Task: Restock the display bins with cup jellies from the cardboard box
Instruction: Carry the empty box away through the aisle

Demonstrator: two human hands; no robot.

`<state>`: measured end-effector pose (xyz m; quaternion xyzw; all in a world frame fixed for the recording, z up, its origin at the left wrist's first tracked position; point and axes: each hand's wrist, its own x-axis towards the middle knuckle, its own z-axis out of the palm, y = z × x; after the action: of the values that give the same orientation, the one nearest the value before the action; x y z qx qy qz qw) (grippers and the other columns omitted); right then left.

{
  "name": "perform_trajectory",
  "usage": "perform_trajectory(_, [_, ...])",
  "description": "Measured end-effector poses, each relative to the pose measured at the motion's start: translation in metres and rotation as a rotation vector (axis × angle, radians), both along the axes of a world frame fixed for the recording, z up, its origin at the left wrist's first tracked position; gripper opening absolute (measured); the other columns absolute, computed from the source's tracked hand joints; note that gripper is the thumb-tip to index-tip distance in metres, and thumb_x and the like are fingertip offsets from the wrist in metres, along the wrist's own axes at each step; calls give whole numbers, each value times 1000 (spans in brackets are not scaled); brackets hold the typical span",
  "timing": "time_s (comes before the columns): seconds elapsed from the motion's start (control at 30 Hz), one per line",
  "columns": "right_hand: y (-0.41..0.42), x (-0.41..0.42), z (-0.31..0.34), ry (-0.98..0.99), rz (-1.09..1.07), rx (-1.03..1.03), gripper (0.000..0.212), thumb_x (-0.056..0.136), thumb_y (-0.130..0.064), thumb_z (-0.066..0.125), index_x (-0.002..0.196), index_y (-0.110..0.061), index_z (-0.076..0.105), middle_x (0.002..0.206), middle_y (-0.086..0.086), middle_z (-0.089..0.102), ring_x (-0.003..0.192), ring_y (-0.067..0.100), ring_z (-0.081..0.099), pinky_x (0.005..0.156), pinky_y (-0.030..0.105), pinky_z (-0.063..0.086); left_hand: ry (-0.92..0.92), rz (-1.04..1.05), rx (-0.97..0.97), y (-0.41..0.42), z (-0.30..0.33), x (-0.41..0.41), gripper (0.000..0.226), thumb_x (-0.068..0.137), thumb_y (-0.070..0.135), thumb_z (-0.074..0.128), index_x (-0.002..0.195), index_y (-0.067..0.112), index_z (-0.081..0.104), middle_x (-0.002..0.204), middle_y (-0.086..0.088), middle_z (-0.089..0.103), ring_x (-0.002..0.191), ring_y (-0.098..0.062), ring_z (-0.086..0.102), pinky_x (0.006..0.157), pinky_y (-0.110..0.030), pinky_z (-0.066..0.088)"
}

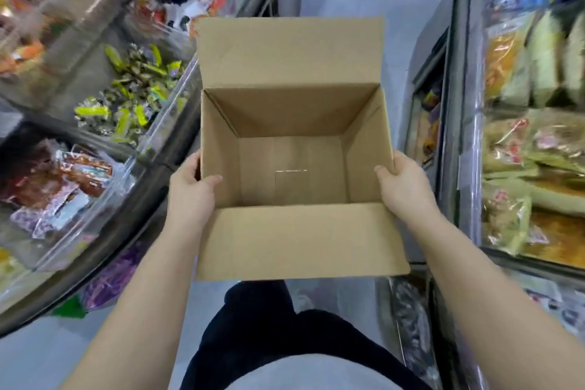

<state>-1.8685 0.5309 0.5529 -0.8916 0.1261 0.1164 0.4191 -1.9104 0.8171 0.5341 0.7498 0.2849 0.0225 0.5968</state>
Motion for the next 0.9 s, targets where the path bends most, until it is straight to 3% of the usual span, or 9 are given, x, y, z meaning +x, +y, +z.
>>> perform_trajectory(0.13, [4, 99, -17, 6, -62, -55, 19, 93, -15, 41, 104, -9, 56, 96, 14, 66, 80, 29, 60, 68, 35, 49, 7, -70, -26, 4, -13, 121, 46, 72, 4, 54, 99, 39, 66, 93, 9, 71, 90, -17, 67, 82, -36, 52])
perform_trajectory(0.2, [6, 153, -18, 9, -118, -112, 22, 93, -18, 42, 107, -6, 54, 99, 15, 64, 84, 30, 59, 71, 37, 48, 6, -134, -49, 4, -13, 187, 47, 65, 9, 53, 85, 49, 66, 84, 16, 72, 81, -11, 67, 75, -31, 53])
perform_trajectory(0.37, [4, 282, 1, 50, -235, -122, 37, 94, -23, 42, 129, -10, 48, 120, 14, 60, 107, 32, 55, 87, 41, 47, -36, -259, -29, 4, 7, 350, 50, 75, -7, 51, 103, 33, 62, 80, 22, 67, 70, 7, 63, 65, -15, 46])
perform_trajectory(0.43, [-1, 329, 9, 62, -264, -126, 39, 94, -21, 43, 131, -10, 47, 123, 15, 59, 110, 33, 54, 91, 44, 47, -34, -303, -8, -3, 16, 409, 51, 75, -7, 51, 101, 35, 61, 79, 23, 67, 72, 4, 63, 63, -12, 46])
perform_trajectory(0.6, [-30, 449, 9, 35, -309, -201, 19, 90, -20, 44, 98, -8, 56, 95, 15, 64, 93, 36, 57, 79, 42, 48, -4, -336, -32, -33, 6, 545, 51, 76, -6, 53, 105, 35, 63, 89, 13, 70, 74, -2, 64, 67, -22, 49])
perform_trajectory(0.73, [-66, 560, -8, -3, -319, -207, 18, 89, -17, 44, 94, -4, 55, 93, 18, 64, 91, 37, 57, 78, 42, 47, 16, -349, -42, -69, -10, 656, 51, 76, -3, 53, 82, 46, 64, 76, 19, 71, 80, -8, 66, 65, -23, 47])
perform_trajectory(0.9, [-110, 701, -5, -15, -288, -163, 10, 90, -14, 44, 82, -17, 49, 68, -3, 52, 69, 24, 48, 50, 27, 29, 3, -305, -55, -113, -1, 792, 48, 76, -6, 53, 84, 40, 65, 81, 15, 70, 84, -16, 65, 76, -31, 50])
